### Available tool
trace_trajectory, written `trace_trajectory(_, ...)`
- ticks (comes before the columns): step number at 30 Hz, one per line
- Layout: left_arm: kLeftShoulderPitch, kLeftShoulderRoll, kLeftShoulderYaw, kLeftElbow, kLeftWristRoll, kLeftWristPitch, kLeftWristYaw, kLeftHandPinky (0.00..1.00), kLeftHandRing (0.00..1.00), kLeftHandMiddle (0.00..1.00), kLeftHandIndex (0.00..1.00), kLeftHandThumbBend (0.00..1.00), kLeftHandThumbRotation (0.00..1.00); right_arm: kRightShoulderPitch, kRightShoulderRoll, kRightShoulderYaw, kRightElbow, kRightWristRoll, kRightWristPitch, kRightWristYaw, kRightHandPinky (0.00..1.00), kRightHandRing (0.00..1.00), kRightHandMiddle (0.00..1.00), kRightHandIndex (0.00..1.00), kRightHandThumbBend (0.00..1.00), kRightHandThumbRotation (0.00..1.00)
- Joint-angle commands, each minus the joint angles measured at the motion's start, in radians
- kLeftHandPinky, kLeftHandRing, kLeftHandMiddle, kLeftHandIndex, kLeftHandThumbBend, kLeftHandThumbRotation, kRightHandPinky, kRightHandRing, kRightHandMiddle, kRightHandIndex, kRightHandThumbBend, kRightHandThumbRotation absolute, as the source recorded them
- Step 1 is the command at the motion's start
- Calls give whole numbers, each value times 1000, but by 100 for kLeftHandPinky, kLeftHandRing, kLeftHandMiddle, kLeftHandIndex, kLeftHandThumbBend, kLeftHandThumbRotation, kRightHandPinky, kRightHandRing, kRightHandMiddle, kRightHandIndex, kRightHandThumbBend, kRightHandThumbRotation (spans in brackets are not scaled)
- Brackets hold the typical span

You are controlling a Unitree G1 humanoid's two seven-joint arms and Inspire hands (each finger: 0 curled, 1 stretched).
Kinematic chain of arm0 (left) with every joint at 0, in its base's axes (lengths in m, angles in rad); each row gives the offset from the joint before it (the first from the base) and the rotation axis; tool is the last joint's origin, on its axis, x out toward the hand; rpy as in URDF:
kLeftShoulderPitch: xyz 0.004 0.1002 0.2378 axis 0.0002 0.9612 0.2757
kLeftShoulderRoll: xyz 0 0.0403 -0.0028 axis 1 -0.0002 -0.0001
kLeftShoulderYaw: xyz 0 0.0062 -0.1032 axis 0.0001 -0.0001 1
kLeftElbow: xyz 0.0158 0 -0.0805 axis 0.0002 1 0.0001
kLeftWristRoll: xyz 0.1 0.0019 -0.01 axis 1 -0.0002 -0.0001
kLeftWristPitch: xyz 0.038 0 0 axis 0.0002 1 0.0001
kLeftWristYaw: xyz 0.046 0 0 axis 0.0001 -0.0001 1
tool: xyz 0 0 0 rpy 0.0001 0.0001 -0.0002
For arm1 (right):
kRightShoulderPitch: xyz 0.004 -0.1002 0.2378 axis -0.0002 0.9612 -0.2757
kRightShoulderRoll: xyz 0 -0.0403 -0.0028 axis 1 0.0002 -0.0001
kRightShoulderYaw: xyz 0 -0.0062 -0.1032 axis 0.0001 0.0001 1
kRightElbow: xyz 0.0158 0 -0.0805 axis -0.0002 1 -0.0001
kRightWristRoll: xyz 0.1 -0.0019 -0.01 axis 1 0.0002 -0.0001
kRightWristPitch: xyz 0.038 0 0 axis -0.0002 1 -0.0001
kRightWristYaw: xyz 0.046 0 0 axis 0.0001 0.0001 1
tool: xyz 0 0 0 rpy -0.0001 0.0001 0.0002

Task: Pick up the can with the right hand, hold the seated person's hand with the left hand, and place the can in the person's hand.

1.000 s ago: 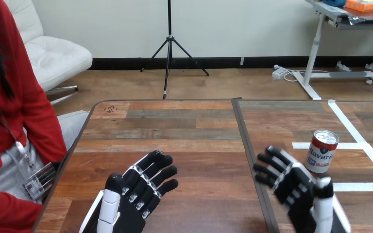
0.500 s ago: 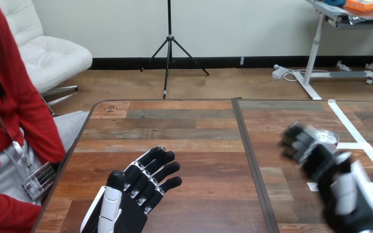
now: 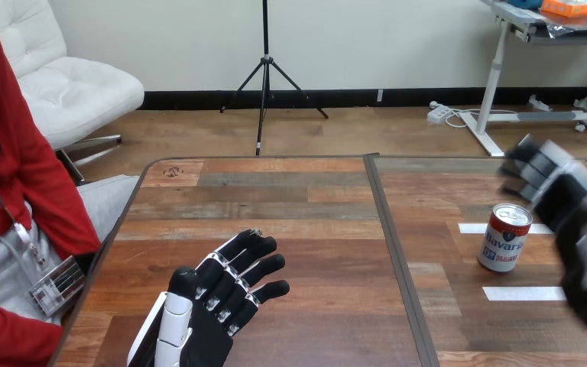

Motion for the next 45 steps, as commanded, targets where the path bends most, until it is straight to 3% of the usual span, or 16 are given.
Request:
trace_trajectory(1,-45,-53,14,-8,-13,-4,-13,76,83,83,79,89,79,-132,-42,-34,36,1,-29,-7,81,84,85,85,93,100)
trace_trajectory(14,-44,-61,12,-6,12,-19,1,73,82,82,78,89,79,-241,-105,-77,99,-10,-7,-40,80,84,85,85,94,99)
trace_trajectory(26,-45,-64,14,0,9,-25,-6,74,82,82,78,89,80,-350,-174,-100,269,-38,-47,-41,85,88,88,89,93,96)
trace_trajectory(35,-41,-65,14,-5,22,-28,10,74,82,82,78,90,80,-423,-224,-92,431,-121,-100,-89,85,88,88,89,94,91)
trace_trajectory(41,-44,-66,15,3,23,-34,9,76,82,82,78,90,81,-452,-266,-54,529,-248,-141,-177,84,88,88,89,92,91)
trace_trajectory(45,-47,-65,17,6,18,-35,5,77,82,82,78,90,81,-468,-286,-15,570,-335,-107,-250,80,88,89,89,96,89)
